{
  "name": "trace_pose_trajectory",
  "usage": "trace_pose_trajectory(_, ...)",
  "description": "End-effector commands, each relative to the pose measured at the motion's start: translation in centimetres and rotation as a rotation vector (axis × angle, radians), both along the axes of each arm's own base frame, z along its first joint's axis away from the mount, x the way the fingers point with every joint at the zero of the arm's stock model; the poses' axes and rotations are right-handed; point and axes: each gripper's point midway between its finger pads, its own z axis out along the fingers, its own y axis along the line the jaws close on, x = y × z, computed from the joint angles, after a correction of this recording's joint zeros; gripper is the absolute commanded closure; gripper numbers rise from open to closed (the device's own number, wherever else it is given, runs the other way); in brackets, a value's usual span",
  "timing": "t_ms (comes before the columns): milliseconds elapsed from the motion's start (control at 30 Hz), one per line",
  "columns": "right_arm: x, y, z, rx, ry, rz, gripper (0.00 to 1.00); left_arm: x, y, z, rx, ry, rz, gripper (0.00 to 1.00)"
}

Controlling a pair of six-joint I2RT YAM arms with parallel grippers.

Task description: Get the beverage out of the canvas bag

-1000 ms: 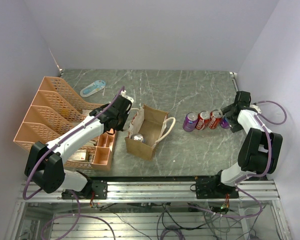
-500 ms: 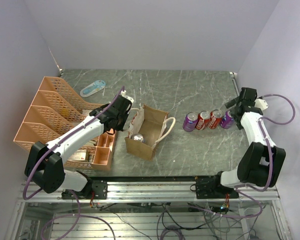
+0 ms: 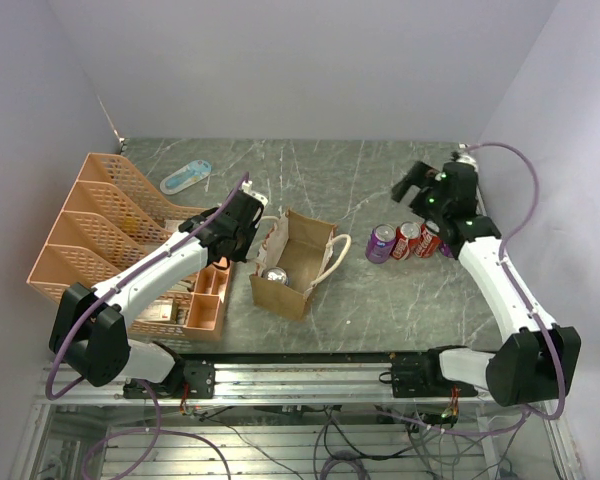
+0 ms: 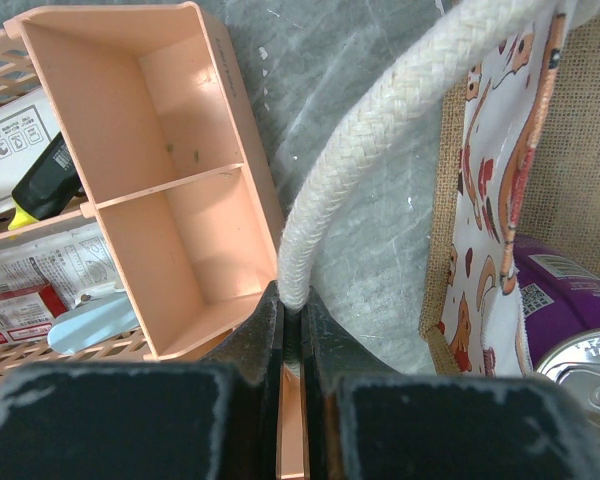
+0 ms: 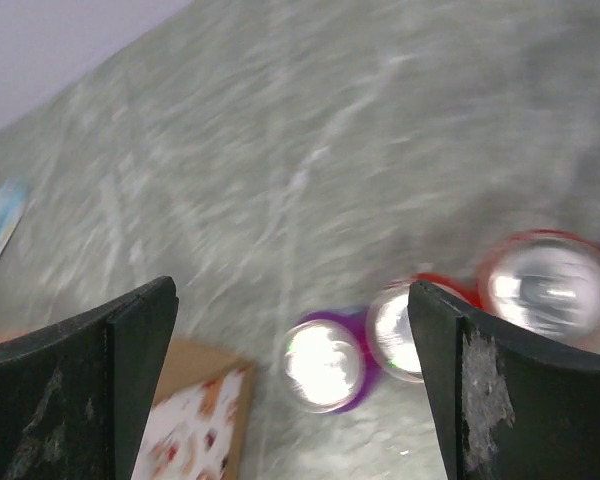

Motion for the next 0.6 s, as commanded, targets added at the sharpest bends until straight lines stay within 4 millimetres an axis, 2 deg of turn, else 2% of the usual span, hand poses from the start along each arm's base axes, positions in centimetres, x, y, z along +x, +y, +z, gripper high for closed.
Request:
trace_pose_trajectory(0, -0.4, 10.7, 5.2, -0.015, -0.204, 0.475, 0.02, 0.6, -0.9, 1.2, -0.027, -0.031, -0.015, 0.93)
trace_pose_trajectory(100, -2.4, 16.6, 5.9, -0.034, -0.247, 0.744, 0.0, 0.6, -0.9, 1.2, -0.026, -0.032, -0.014, 0.93)
trace_pose_trajectory(233, -5.5, 22.6, 5.6, -0.158, -0.268, 0.987, 0.0, 0.6, -0.9, 1.2, -0.023, -0.031, -0.014, 0.93)
trace_pose_trajectory(333, -7.0, 25.0, 4.5, -0.317, -0.252, 1.048, 0.0, 0.7, -0.9, 1.2, -0.023, -0.031, -0.015, 0.93)
trace_pose_trajectory(567, -9.6, 27.4, -0.6, -0.539, -0.147, 1.18, 0.0, 0.7, -0.9, 1.1, -0.022, -0.032, -0.014, 0.93)
